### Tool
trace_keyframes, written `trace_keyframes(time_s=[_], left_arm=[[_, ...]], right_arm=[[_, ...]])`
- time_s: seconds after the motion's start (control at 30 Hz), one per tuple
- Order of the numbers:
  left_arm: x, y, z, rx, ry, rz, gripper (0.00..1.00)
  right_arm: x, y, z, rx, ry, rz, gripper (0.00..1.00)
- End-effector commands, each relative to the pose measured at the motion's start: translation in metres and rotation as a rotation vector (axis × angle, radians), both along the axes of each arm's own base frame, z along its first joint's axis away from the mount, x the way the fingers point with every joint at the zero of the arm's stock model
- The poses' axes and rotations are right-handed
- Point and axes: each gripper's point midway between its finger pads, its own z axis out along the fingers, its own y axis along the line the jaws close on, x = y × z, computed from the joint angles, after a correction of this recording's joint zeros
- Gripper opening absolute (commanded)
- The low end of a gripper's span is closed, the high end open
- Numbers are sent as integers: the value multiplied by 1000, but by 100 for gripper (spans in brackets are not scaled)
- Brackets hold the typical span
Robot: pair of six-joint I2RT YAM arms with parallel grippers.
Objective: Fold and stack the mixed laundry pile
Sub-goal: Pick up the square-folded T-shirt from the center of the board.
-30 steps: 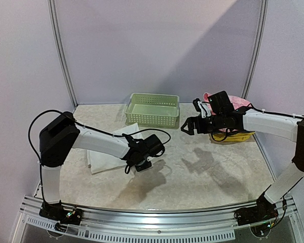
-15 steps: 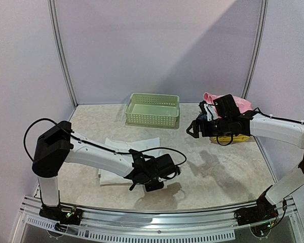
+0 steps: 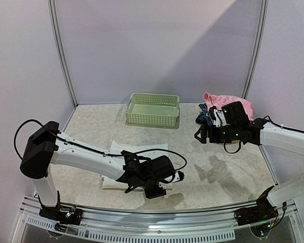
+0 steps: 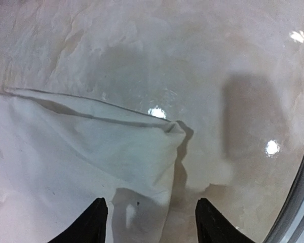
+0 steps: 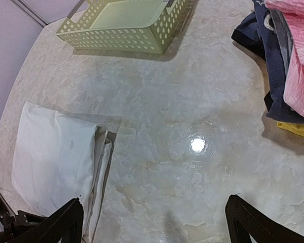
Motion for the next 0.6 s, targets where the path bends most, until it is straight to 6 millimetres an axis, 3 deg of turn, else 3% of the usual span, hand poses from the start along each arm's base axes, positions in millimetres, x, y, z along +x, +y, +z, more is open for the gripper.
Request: trace_keyframes(time_s=[0.0,0.27,0.57], left_arm=[[-2,1,11,-16,-16,-14,65],[4,-5,3,41,-44,-43,69],[8,-18,-13,77,-47,-72,64]], right_arm=[[-15,-13,-11,-16,45,-41,99],[-33,-20,-29,1,93,-49,99],[-40,-28,-34,0,99,-51,99]])
